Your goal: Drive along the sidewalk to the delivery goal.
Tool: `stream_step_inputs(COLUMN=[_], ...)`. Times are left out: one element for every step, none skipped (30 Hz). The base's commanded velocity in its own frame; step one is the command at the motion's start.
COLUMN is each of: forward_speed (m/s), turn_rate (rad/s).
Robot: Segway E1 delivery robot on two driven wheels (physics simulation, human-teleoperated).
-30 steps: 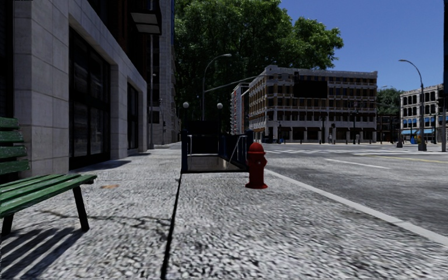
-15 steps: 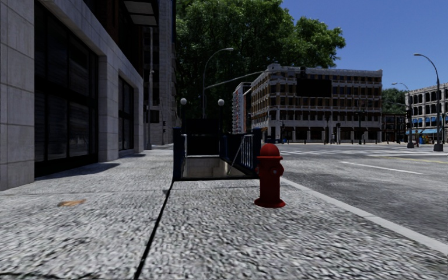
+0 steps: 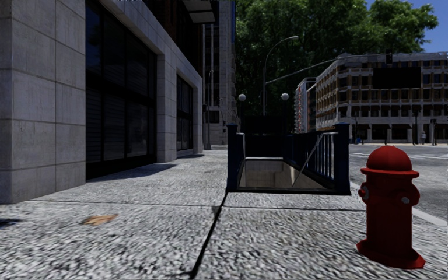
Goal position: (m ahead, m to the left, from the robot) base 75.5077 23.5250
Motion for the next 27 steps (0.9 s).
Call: stream_step_inputs(forward_speed=[2.00, 2.00, 2.00, 2.00, 2.00, 2.00, 2.00, 2.00, 2.00, 2.00, 2.00, 2.00, 2.00, 2.00, 2.00, 2.00, 2.00, 2.00, 2.00, 2.00, 2.00, 2.00, 2.00, 2.00, 2.00, 2.00, 2.00], turn_rate=[1.15, 1.15, 1.15, 1.15, 1.14, 0.68, 0.24, 0.24, 0.18, 0.10, 0.04, 0.00, 0.00, 0.00, 0.00, 0.00, 0.00, 0.00, 0.00, 0.00, 0.00, 0.00, 0.00, 0.00, -0.24, -0.24, -0.44])
